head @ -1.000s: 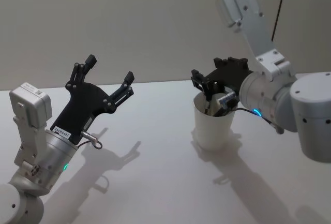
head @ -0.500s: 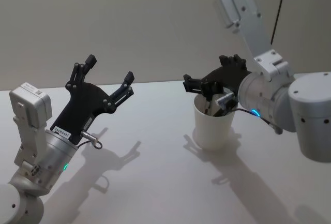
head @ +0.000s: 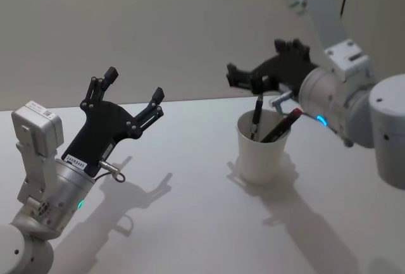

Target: Place the pen into the pen holder.

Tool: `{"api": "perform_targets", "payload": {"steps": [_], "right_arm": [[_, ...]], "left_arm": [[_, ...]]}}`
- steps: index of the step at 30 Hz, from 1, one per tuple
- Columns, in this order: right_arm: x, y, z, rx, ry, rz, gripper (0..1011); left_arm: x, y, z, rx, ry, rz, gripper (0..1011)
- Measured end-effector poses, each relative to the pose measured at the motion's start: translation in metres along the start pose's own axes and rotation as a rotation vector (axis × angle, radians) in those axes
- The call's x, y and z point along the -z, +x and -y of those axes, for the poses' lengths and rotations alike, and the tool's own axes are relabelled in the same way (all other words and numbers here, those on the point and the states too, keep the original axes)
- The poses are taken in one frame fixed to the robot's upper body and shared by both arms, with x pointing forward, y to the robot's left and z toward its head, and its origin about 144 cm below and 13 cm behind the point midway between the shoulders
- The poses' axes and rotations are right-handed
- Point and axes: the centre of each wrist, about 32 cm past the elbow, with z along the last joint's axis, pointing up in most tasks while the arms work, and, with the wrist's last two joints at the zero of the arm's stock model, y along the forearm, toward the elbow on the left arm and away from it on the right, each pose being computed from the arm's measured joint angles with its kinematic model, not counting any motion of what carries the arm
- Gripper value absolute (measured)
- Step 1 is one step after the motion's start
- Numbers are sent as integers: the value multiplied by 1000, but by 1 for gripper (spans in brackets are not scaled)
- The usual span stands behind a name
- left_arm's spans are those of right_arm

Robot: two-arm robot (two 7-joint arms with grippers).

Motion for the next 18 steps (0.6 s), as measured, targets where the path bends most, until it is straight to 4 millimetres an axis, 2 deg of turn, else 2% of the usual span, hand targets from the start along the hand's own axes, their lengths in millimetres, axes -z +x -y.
{"api": "perform_targets", "payload": {"steps": [18], "right_arm": [[-41,11,40,128,245,33,1001]], "left_arm": [[0,-1,1,0,4,-1,1001]]}}
